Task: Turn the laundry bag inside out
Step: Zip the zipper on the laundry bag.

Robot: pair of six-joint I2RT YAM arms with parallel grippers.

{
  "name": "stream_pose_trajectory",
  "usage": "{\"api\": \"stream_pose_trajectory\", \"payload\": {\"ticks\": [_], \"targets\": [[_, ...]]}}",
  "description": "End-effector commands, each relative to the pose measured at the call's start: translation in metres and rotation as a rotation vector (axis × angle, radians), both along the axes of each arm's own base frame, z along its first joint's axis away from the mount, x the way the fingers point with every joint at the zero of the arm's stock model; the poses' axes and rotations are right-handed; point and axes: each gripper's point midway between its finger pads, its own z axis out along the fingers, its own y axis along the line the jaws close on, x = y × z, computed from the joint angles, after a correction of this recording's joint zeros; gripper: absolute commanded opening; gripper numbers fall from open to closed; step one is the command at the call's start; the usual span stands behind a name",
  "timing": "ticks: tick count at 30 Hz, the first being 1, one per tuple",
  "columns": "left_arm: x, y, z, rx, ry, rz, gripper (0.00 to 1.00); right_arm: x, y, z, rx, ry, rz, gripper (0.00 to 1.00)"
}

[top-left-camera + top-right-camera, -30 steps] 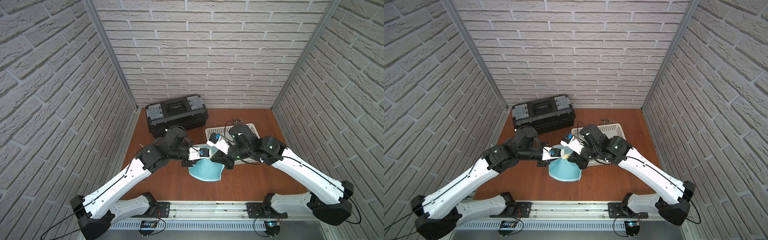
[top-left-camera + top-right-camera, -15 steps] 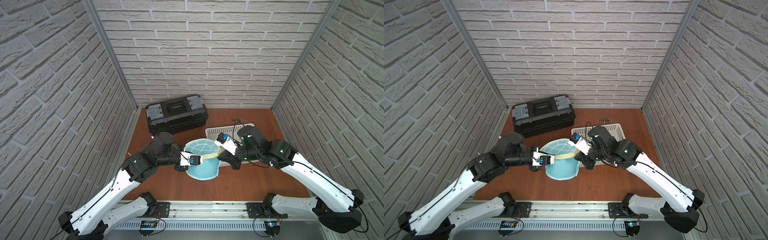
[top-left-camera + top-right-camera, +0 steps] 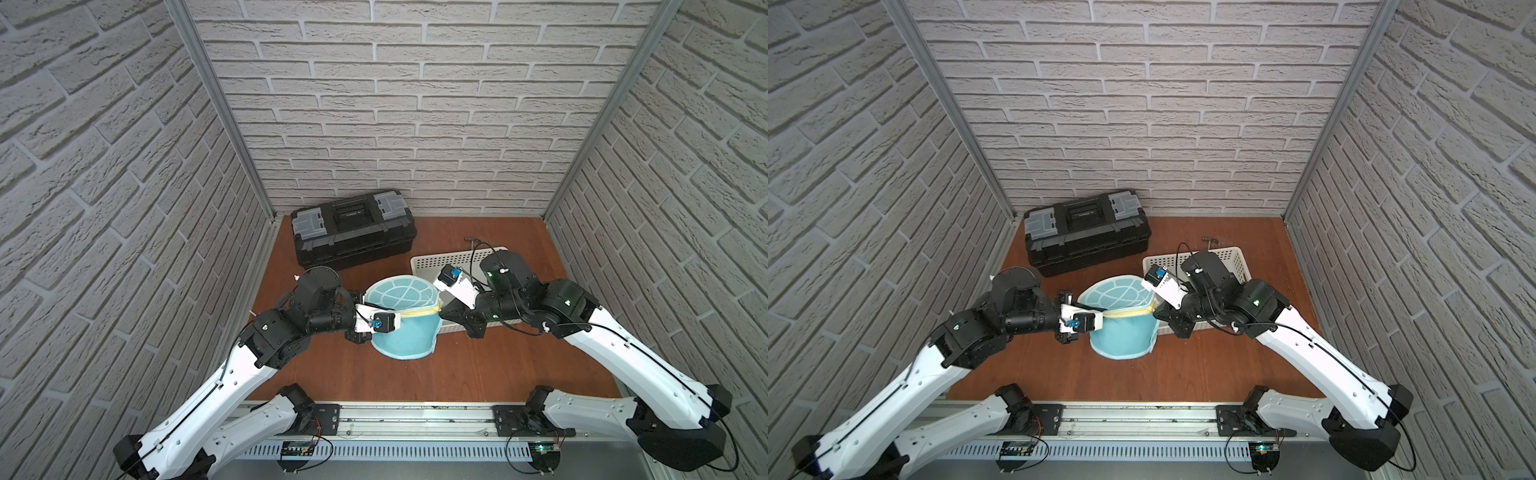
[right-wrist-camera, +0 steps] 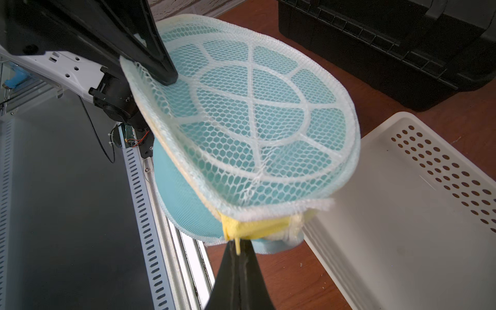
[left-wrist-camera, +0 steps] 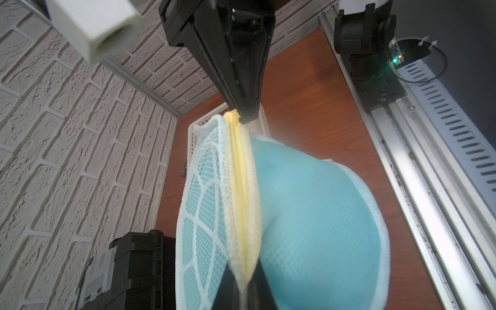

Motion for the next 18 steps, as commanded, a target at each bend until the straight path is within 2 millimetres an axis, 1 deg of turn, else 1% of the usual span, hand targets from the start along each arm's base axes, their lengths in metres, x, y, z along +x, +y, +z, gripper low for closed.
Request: {"api": "stream_pose_trajectory", "payload": {"ticks": [1,4,6,9,13,15,18], "targets": [[0.004,0.01,0.005,-0.011,-0.04,0.036,0.0,0.011,-0.033,-0.023,-0.15,-0.019,-0.102,0.03],[0.003,0.009,0.006,-0.014,-0.039,0.032,0.0,0.016,-0.038,-0.03,-0.191,-0.021,-0.118,0.03],[0.003,0.009,0.006,-0.015,-0.04,0.032,0.0,0.018,-0.036,-0.03,-0.188,-0.02,-0.119,0.03],[0.003,0.008,0.006,-0.016,-0.037,0.029,0.0,0.019,-0.032,-0.024,-0.16,-0.024,-0.12,0.03],[0.003,0.008,0.005,-0.016,-0.031,0.026,0.0,0.019,-0.023,-0.009,-0.08,-0.048,-0.104,0.04],[0.003,0.008,0.005,-0.015,-0.034,0.024,0.0,0.019,-0.02,-0.003,-0.05,-0.063,-0.1,0.04],[0.002,0.008,0.008,-0.02,-0.046,0.023,0.0,0.027,-0.025,-0.007,-0.086,-0.071,-0.137,0.02]]}}
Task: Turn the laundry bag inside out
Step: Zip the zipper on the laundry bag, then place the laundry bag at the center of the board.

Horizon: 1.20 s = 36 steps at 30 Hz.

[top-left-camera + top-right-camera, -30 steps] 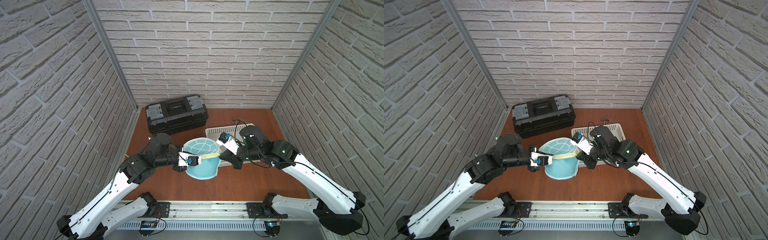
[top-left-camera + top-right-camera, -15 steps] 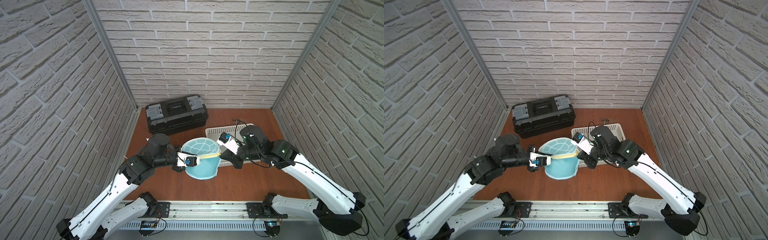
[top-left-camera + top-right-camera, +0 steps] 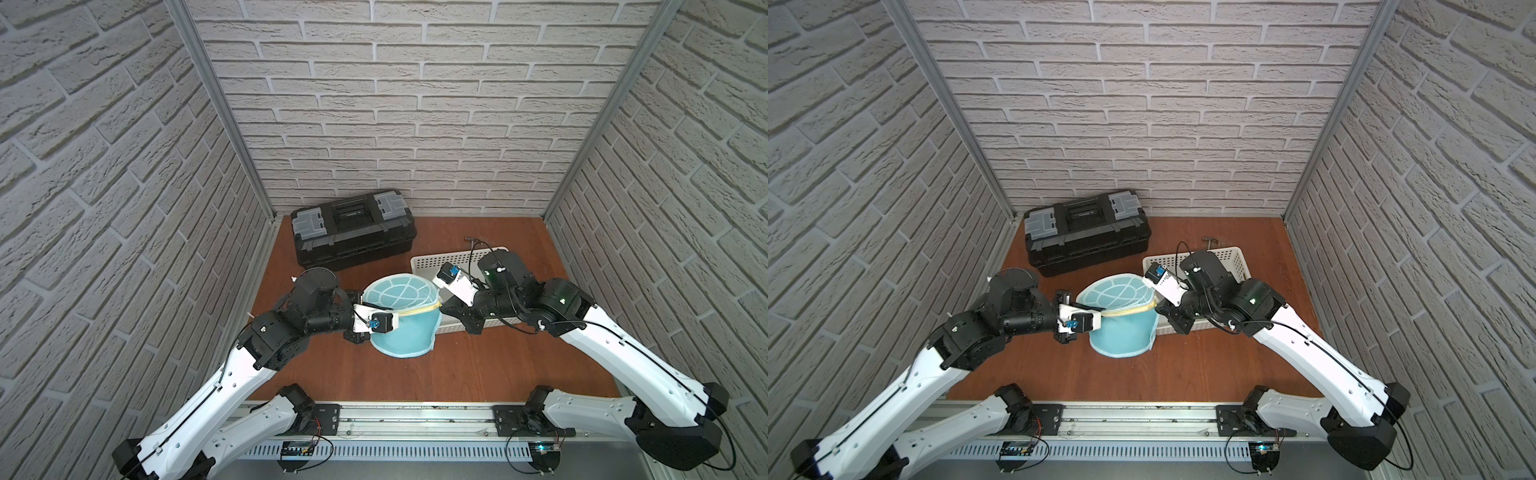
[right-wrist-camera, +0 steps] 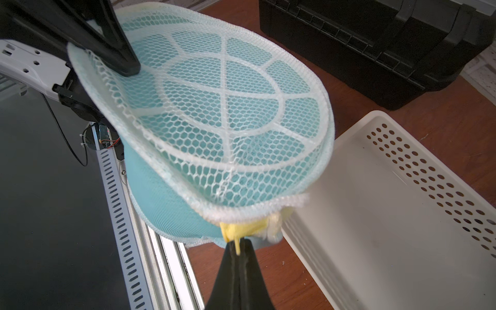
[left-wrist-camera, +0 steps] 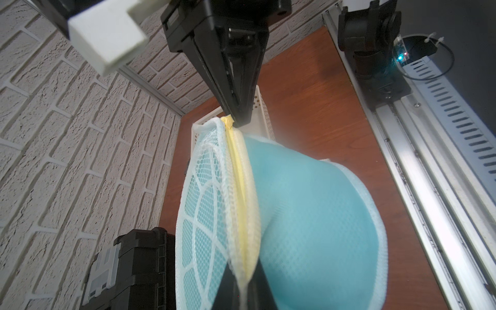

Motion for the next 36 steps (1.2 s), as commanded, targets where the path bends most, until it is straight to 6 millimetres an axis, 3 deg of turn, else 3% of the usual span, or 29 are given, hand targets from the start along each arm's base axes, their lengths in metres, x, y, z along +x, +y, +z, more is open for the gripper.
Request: {"api": "stream_pose_trajectory", "payload": {"ticks": [1,9,14,19,22,28,31,36], "targets": [[0.001,0.006,0.009,-0.016,-0.04,0.018,0.0,0.016,-0.023,-0.005,-0.073,-0.028,-0.113,0.03],[-0.001,0.008,0.011,-0.022,-0.046,0.016,0.0,0.036,-0.04,-0.029,-0.176,0.023,-0.219,0.03],[-0.001,0.008,0.009,-0.016,-0.046,0.019,0.0,0.036,-0.031,-0.02,-0.126,0.023,-0.201,0.03],[-0.001,0.009,0.01,-0.022,-0.056,0.019,0.0,0.048,-0.048,-0.029,-0.201,0.022,-0.281,0.03],[0.0,0.009,0.008,-0.016,-0.049,0.021,0.0,0.044,-0.036,-0.023,-0.132,0.048,-0.243,0.05],[0.011,0.012,-0.001,0.012,-0.06,0.077,0.0,0.012,0.006,0.032,0.186,0.017,-0.018,0.47],[0.021,0.017,-0.006,0.041,-0.078,0.129,0.0,-0.004,0.009,0.052,0.294,-0.04,0.048,0.67],[0.048,0.029,-0.014,0.085,-0.117,0.284,0.0,0.01,-0.015,0.038,0.209,-0.131,-0.08,0.71]]}}
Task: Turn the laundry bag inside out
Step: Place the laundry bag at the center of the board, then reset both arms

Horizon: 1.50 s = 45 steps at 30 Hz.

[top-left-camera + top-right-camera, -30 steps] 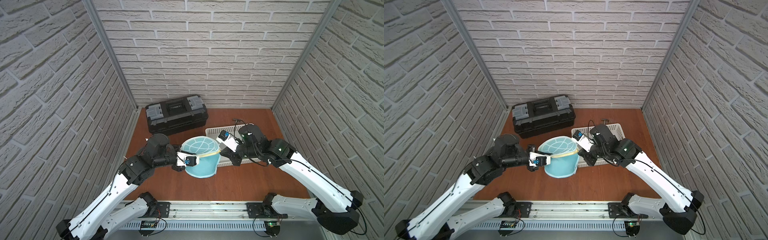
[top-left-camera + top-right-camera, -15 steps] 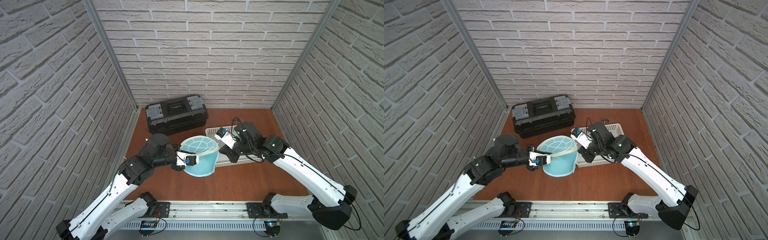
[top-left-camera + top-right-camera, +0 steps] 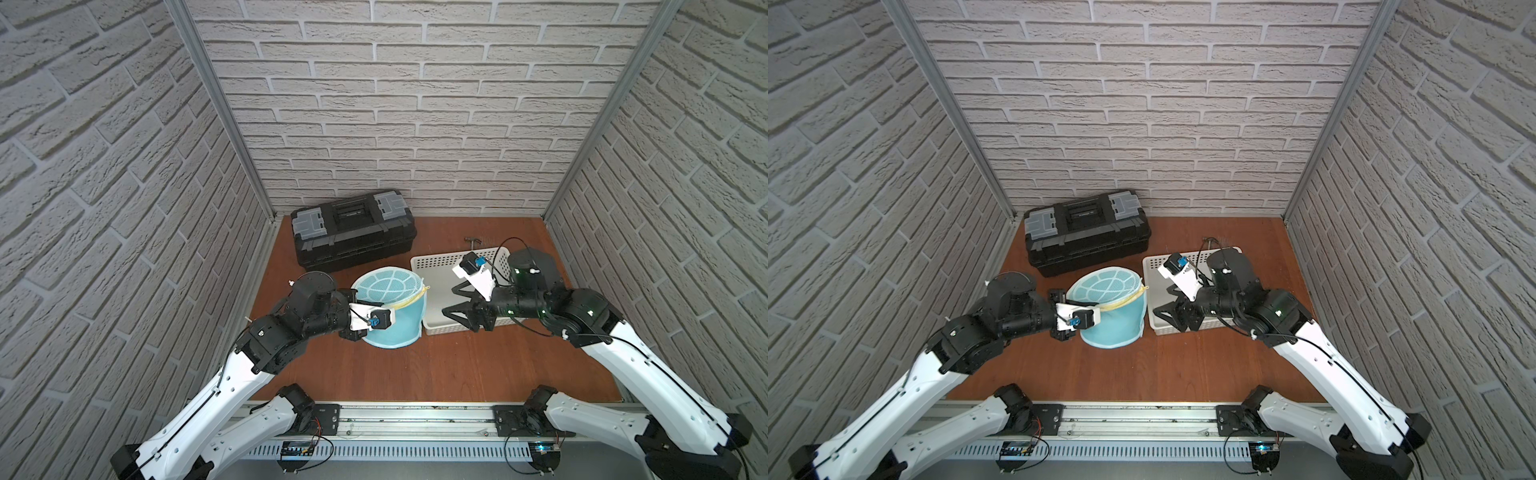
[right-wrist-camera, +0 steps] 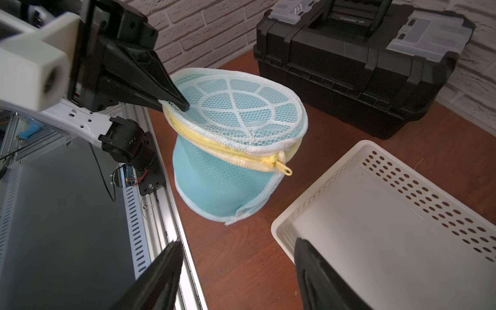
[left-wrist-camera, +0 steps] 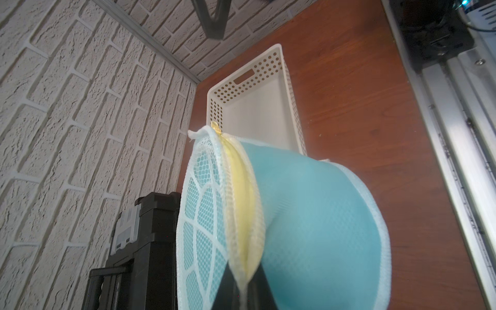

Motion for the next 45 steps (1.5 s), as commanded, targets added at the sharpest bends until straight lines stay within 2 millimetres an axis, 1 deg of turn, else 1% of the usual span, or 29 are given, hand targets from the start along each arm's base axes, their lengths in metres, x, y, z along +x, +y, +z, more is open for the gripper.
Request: {"api": "stream_pose_trajectory", "payload": {"ticks": [1,3,5,6,7,9,13,15,18,19,20,24,26,28,30,32,33,34,35,37,38,39,41,43,44,45], "targets": [[0.029,0.01,-0.001,0.018,-0.07,0.156,0.0,0.019,-0.007,-0.006,-0.033,-0.055,-0.086,0.71],[0.041,0.014,-0.015,0.073,-0.094,0.234,0.0,0.027,-0.016,-0.012,-0.069,-0.067,-0.152,0.7],[0.056,0.018,-0.027,0.151,-0.159,0.338,0.0,0.034,-0.024,-0.014,-0.093,-0.077,-0.207,0.7],[0.06,0.018,-0.034,0.194,-0.182,0.373,0.0,0.036,-0.027,-0.014,-0.1,-0.084,-0.222,0.7],[0.064,0.018,-0.036,0.209,-0.202,0.42,0.0,0.036,-0.028,-0.014,-0.099,-0.086,-0.227,0.7],[0.069,0.014,-0.041,0.212,-0.217,0.488,0.0,0.035,-0.029,-0.014,-0.094,-0.092,-0.23,0.7],[0.077,0.018,-0.053,0.203,-0.282,0.604,0.0,0.035,-0.033,-0.015,-0.097,-0.091,-0.247,0.7],[0.077,0.019,-0.058,0.148,-0.277,0.627,0.0,0.035,-0.034,-0.016,-0.099,-0.089,-0.251,0.7],[0.075,0.02,-0.059,0.067,-0.25,0.662,0.0,0.035,-0.037,-0.017,-0.101,-0.089,-0.259,0.7],[0.074,0.019,-0.064,0.065,-0.241,0.66,0.02,0.035,-0.037,-0.016,-0.099,-0.09,-0.261,0.7],[0.072,0.018,-0.069,0.07,-0.235,0.655,0.06,0.036,-0.037,-0.016,-0.096,-0.089,-0.264,0.69],[0.065,0.009,-0.093,0.12,-0.21,0.611,0.28,0.037,-0.039,-0.017,-0.094,-0.087,-0.273,0.7],[0.062,0.005,-0.1,0.133,-0.188,0.584,0.38,0.036,-0.041,-0.017,-0.095,-0.087,-0.279,0.7],[0.059,0.005,-0.102,0.136,-0.179,0.566,0.46,0.036,-0.043,-0.016,-0.094,-0.092,-0.287,0.7],[0.058,0.007,-0.101,0.134,-0.187,0.557,0.53,0.037,-0.047,-0.013,-0.088,-0.105,-0.3,0.7],[0.054,0.007,-0.093,0.103,-0.19,0.532,0.59,0.038,-0.05,-0.013,-0.091,-0.112,-0.312,0.7],[0.049,0.004,-0.086,0.066,-0.184,0.501,0.66,0.038,-0.052,-0.013,-0.092,-0.112,-0.319,0.7],[0.042,-0.001,-0.082,0.031,-0.165,0.447,0.85,0.039,-0.052,-0.013,-0.091,-0.112,-0.323,0.7],[0.027,-0.009,-0.079,0.0,-0.133,0.352,0.98,0.04,-0.053,-0.014,-0.09,-0.11,-0.327,0.7],[-0.005,-0.023,-0.07,-0.089,-0.064,0.158,0.98,0.042,-0.055,-0.016,-0.094,-0.106,-0.34,0.7],[-0.017,-0.025,-0.064,-0.125,-0.042,0.095,0.98,0.044,-0.058,-0.017,-0.097,-0.102,-0.354,0.7],[-0.021,-0.024,-0.056,-0.161,-0.027,0.085,0.98,0.047,-0.061,-0.018,-0.102,-0.1,-0.375,0.7],[-0.018,-0.018,-0.038,-0.219,-0.011,0.119,0.98,0.056,-0.072,-0.017,-0.113,-0.101,-0.442,0.71],[-0.007,-0.011,-0.018,-0.289,-0.006,0.181,0.99,0.068,-0.092,-0.017,-0.128,-0.105,-0.556,0.71],[0.003,-0.006,-0.007,-0.333,-0.007,0.227,0.98,0.075,-0.105,-0.015,-0.125,-0.109,-0.627,0.72],[0.017,0.002,0.003,-0.38,-0.012,0.303,0.98,0.082,-0.118,-0.013,-0.11,-0.119,-0.694,0.73]]}}
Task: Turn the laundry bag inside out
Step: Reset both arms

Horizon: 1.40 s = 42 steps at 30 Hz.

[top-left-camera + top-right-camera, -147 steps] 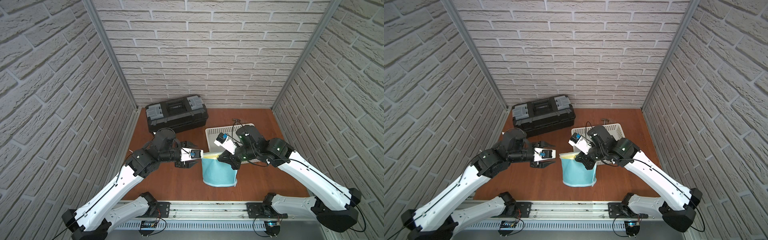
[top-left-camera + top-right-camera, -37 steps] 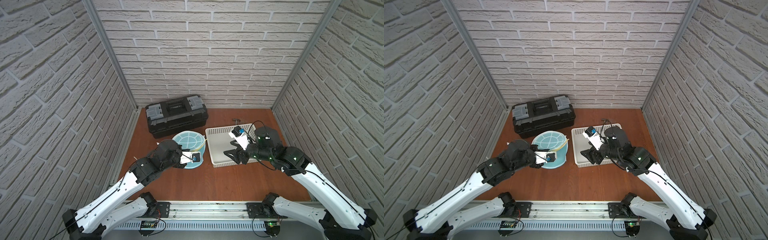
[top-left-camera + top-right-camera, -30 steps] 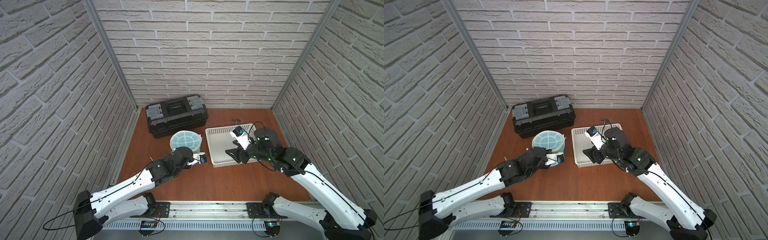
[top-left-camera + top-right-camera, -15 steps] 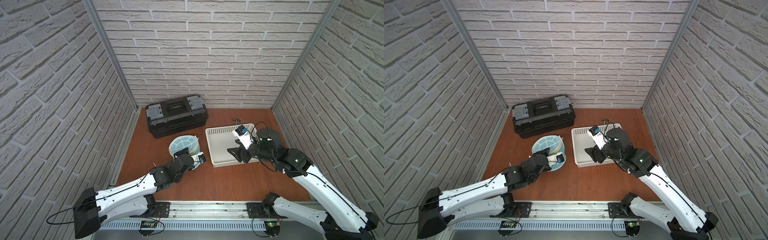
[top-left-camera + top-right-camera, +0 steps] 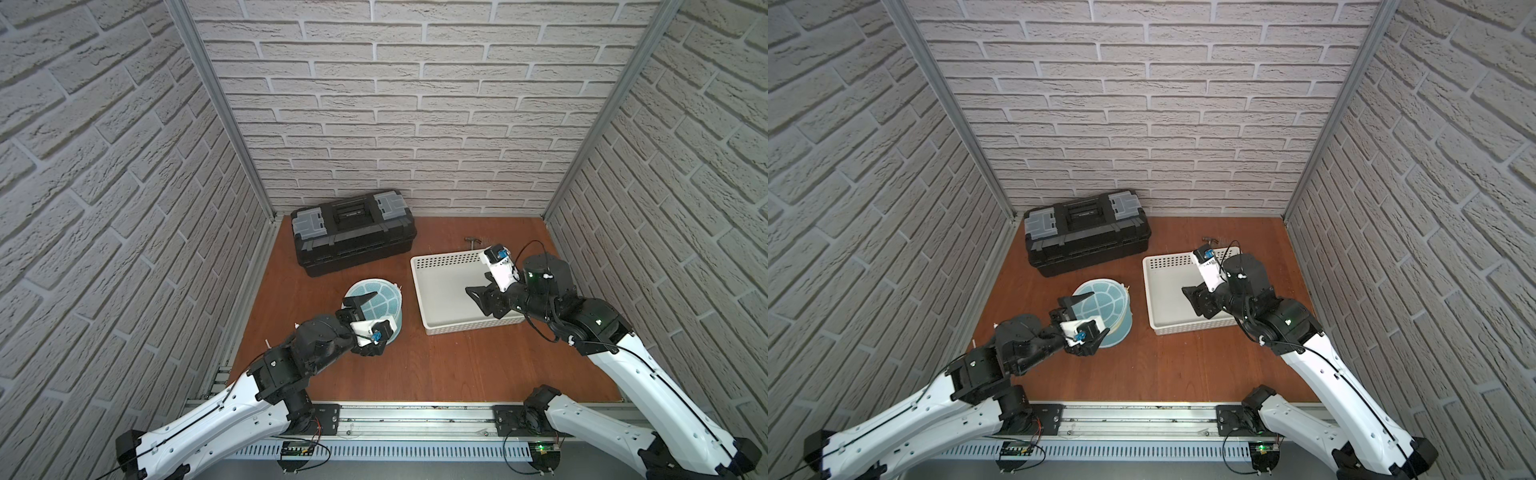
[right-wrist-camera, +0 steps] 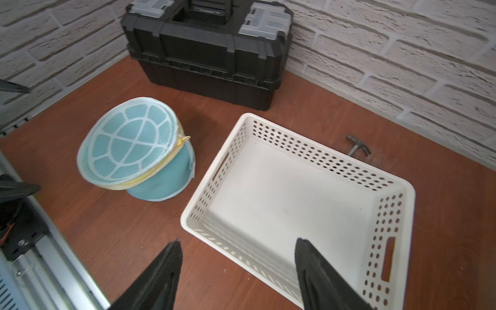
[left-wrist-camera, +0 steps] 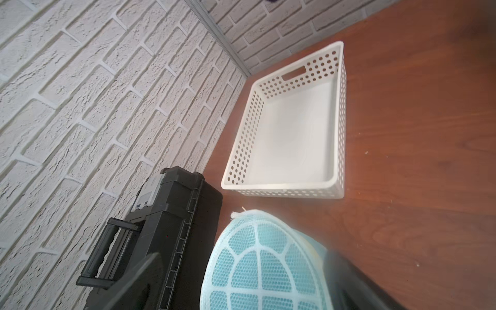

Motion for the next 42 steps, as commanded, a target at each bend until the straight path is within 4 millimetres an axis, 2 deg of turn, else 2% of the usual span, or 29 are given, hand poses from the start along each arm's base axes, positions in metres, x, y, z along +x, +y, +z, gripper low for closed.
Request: {"api": "stream_pose_trajectory", "payload": {"ticks": [1,3,4,6,8,11,14,18,20,24,26,29,30,32,34,36,37,38,42], "targets": [[0.029,0.013,0.036,-0.197,0.037,0.137,0.98,0.027,-0.042,0.011,0.044,-0.079,-0.244,0.74],[0.068,0.043,0.041,-0.291,0.062,0.356,0.98,0.04,-0.073,0.01,0.088,-0.128,-0.382,0.78],[0.085,0.057,0.037,-0.321,0.093,0.445,0.98,0.046,-0.091,0.005,0.095,-0.152,-0.461,0.79],[0.119,0.1,0.026,-0.425,0.165,0.678,0.98,0.054,-0.128,-0.014,0.101,-0.178,-0.618,0.81],[0.137,0.14,0.013,-0.52,0.212,0.862,0.99,0.055,-0.163,-0.04,0.105,-0.195,-0.772,0.81],[0.148,0.19,-0.009,-0.613,0.196,1.06,0.98,0.052,-0.2,-0.077,0.141,-0.285,-0.938,0.8],[0.148,0.221,-0.038,-0.524,0.104,1.186,0.98,0.058,-0.206,-0.107,0.098,-0.354,-0.926,0.79],[0.153,0.253,-0.082,-0.465,0.101,1.293,0.98,0.089,-0.188,-0.148,0.024,-0.274,-0.775,0.81],[0.159,0.262,-0.098,-0.453,0.106,1.319,0.98,0.1,-0.184,-0.163,0.024,-0.278,-0.746,0.81],[0.17,0.27,-0.117,-0.46,0.09,1.322,0.98,0.113,-0.185,-0.172,0.041,-0.335,-0.748,0.81],[0.172,0.275,-0.128,-0.475,0.091,1.328,0.98,0.121,-0.174,-0.178,0.027,-0.32,-0.684,0.79],[0.18,0.269,-0.14,-0.446,0.096,1.273,0.98,0.121,-0.158,-0.188,0.008,-0.352,-0.61,0.78],[0.184,0.261,-0.143,-0.448,0.106,1.227,0.98,0.122,-0.151,-0.192,-0.001,-0.354,-0.579,0.78],[0.19,0.253,-0.152,-0.447,0.122,1.176,0.98,0.132,-0.139,-0.197,-0.024,-0.362,-0.516,0.78],[0.195,0.244,-0.159,-0.437,0.132,1.12,0.98,0.134,-0.137,-0.2,-0.039,-0.303,-0.506,0.78],[0.197,0.245,-0.167,-0.444,0.157,1.115,0.98,0.137,-0.139,-0.201,-0.036,-0.309,-0.516,0.78],[0.2,0.243,-0.17,-0.438,0.153,1.099,0.98,0.139,-0.143,-0.201,-0.037,-0.303,-0.543,1.0],[0.202,0.239,-0.172,-0.429,0.18,1.084,0.98,0.138,-0.146,-0.203,-0.041,-0.267,-0.555,0.99],[0.207,0.25,-0.175,-0.46,0.226,1.115,0.98,0.138,-0.148,-0.202,-0.032,-0.278,-0.558,0.99]]}}
